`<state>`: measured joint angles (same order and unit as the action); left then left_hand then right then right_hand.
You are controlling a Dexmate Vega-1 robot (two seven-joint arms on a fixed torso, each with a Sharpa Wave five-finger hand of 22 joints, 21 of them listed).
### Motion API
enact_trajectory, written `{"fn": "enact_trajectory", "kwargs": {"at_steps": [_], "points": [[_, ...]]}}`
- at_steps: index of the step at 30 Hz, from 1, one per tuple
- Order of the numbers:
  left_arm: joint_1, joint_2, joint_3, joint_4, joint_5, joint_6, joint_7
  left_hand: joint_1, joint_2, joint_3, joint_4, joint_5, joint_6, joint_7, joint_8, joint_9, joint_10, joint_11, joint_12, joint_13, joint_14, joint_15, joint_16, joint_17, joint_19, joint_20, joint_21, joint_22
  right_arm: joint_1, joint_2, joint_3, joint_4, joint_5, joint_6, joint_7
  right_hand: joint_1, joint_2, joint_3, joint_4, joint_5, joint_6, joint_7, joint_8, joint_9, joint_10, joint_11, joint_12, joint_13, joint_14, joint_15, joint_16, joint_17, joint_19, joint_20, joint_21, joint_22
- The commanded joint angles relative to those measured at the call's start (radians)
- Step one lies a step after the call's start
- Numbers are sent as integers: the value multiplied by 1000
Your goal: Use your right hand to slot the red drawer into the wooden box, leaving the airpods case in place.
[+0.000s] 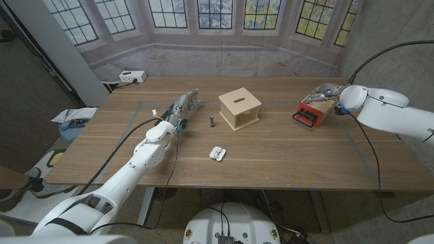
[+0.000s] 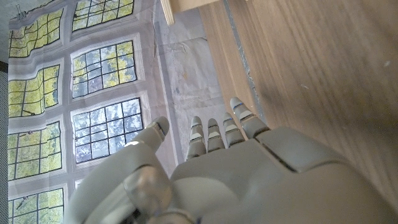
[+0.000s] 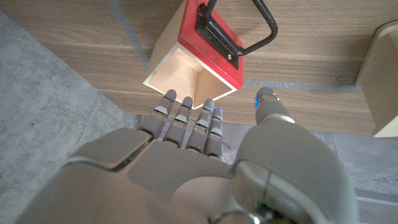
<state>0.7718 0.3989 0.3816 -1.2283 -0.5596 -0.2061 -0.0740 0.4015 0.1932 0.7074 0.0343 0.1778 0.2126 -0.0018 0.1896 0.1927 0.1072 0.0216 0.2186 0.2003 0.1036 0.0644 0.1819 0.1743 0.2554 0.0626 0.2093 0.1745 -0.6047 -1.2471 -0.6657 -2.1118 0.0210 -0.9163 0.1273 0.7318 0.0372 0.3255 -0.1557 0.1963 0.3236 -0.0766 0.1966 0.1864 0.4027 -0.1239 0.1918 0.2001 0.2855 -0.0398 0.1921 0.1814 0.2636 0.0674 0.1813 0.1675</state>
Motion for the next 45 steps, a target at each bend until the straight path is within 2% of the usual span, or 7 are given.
{"fn": "enact_trajectory", "kwargs": {"at_steps": [1, 12, 18, 21, 22, 28, 45], "points": [[4, 20, -7, -27, 3, 4, 9, 13, 3, 2, -2, 7, 7, -2, 6, 2, 3, -1, 0, 2, 6, 1, 7, 3, 4, 7, -1, 5, 107, 10, -132, 49, 0, -4, -15, 17, 1, 3, -5, 6, 24, -3, 9, 2, 20, 2, 11, -1, 19, -76, 8, 0, 10, -7, 6, 2], [14, 33, -12, -50, 6, 9, 29, 16, 4, 0, -2, 7, 7, -3, 5, 2, 2, 0, -1, 2, 6, 2, 7, 3, 4, 6, -1, 5, 153, 29, -205, 91, 8, 21, -38, 39, -2, 5, -11, 10, 52, -6, 17, 2, 47, 6, 18, 1, 39, -80, 13, -2, 23, -14, 10, 2], [21, 35, -13, -58, 4, 13, 36, 17, 4, 0, -2, 7, 7, -3, 5, 2, 2, -2, -1, 2, 6, 1, 7, 4, 4, 7, -1, 5, 168, 34, -231, 93, 7, 19, -57, 59, -6, 7, -14, 14, 90, -4, 27, 3, 88, 19, 31, 4, 51, -85, 15, -2, 28, -16, 10, 1], [23, 35, -13, -57, 2, 12, 36, 17, 4, -1, -2, 7, 7, -3, 5, 2, 3, 0, 0, 2, 6, 1, 7, 4, 5, 7, -1, 5, 174, 35, -244, 94, 3, 21, -68, 69, -10, 7, -16, 15, 105, -6, 30, 3, 104, 14, 36, 6, 62, -88, 17, -3, 31, -16, 11, 1], [23, 35, -12, -57, 2, 11, 36, 18, 4, -1, -2, 7, 7, -3, 5, 2, 3, -1, 0, 2, 7, 1, 7, 4, 5, 7, -1, 5, 175, 36, -248, 94, 2, 22, -71, 79, -13, 7, -16, 17, 116, -4, 31, 3, 120, 29, 41, 7, 68, -88, 17, -3, 34, -16, 11, 1], [23, 35, -11, -54, 1, 9, 33, 19, 4, -2, -2, 7, 7, -2, 5, 2, 3, -2, 0, 2, 6, 1, 7, 4, 5, 7, -1, 5, 189, 40, -272, 105, -6, 19, -80, 100, -16, 7, -14, 20, 157, -11, 38, 4, 155, 8, 51, 12, 96, -100, 23, -2, 49, -26, 14, 1], [43, 43, -15, -77, -4, 17, 48, 23, 4, -2, -3, 8, 12, -1, 6, 2, 4, -1, 0, 2, 9, 2, 8, 4, 5, 8, -1, 5, 201, 48, -315, 124, -30, 15, -132, 166, -22, 7, -10, 32, 280, -33, 52, 8, 285, -11, 116, 41, 188, -138, 36, 2, 88, -50, 16, 2]]}}
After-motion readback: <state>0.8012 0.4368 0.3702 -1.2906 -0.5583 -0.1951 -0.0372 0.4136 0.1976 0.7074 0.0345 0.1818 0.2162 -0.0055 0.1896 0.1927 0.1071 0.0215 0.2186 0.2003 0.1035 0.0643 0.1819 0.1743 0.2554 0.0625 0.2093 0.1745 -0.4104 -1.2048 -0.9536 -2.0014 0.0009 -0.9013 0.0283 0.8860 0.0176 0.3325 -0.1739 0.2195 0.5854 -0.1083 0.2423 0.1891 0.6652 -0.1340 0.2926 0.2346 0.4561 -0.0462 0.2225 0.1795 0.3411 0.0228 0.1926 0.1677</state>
